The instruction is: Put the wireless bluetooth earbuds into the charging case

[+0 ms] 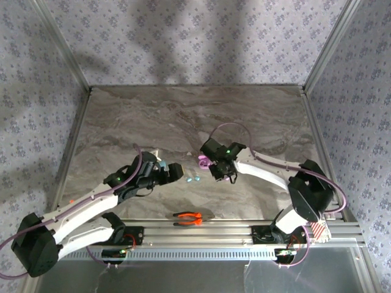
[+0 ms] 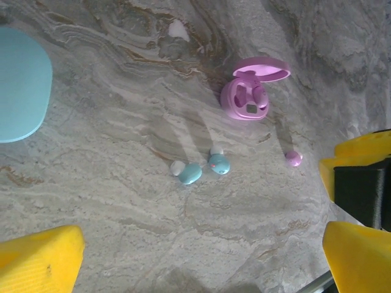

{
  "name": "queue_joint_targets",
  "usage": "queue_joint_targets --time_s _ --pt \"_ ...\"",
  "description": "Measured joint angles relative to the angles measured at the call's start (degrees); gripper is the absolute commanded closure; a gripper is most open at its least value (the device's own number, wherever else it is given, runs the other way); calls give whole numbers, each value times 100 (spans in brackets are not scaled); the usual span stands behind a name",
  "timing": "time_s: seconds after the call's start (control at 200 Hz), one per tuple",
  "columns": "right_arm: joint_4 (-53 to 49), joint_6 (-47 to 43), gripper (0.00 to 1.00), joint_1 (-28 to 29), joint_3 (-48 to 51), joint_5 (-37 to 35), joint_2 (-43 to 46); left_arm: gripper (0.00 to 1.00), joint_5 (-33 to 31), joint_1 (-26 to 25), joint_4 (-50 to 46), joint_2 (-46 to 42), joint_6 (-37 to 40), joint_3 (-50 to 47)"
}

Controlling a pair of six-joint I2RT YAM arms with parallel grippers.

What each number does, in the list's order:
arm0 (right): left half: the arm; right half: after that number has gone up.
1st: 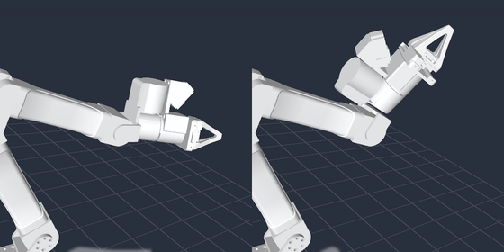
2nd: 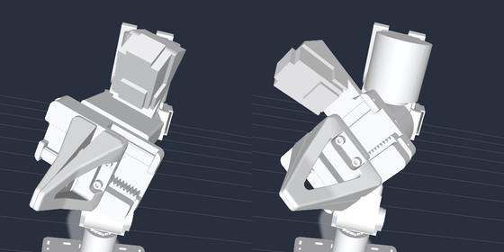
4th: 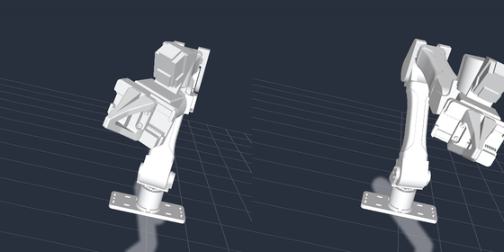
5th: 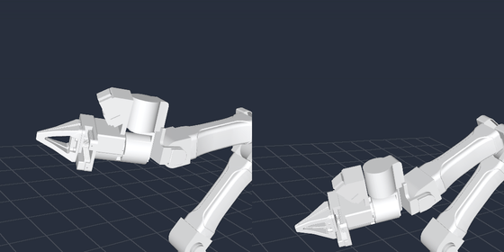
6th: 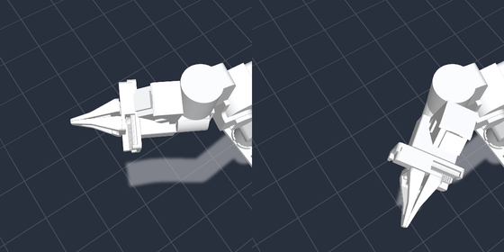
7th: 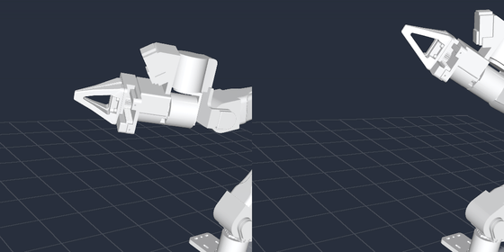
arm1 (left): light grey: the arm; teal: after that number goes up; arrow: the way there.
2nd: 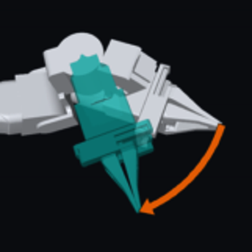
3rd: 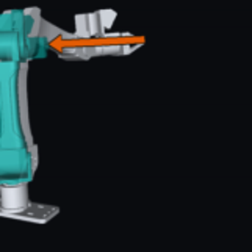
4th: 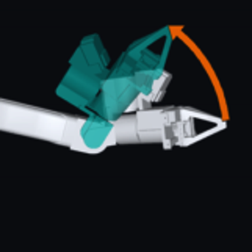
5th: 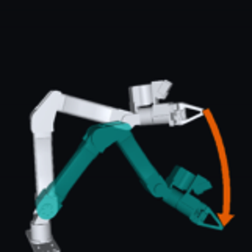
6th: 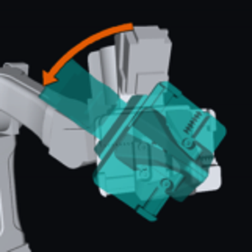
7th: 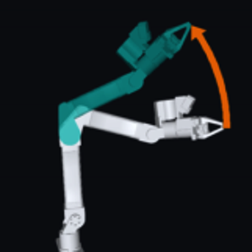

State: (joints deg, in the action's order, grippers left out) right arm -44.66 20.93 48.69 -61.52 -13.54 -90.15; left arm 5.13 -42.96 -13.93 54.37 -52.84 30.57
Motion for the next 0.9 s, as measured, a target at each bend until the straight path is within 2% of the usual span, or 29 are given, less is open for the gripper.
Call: queue_joint_targets --time_s 0.165,0.395,0.899 --pt "-372 -72 62 310 -284 -564 -616 0 48 238 -114 17 -24 -103" --pt "-787 -68 64 424 -570 -988 -1213 0 136 376 -155 13 -22 -195" --pt "-944 -94 70 446 -929 -1172 -1773 0 216 472 -170 -63 -22 -291"
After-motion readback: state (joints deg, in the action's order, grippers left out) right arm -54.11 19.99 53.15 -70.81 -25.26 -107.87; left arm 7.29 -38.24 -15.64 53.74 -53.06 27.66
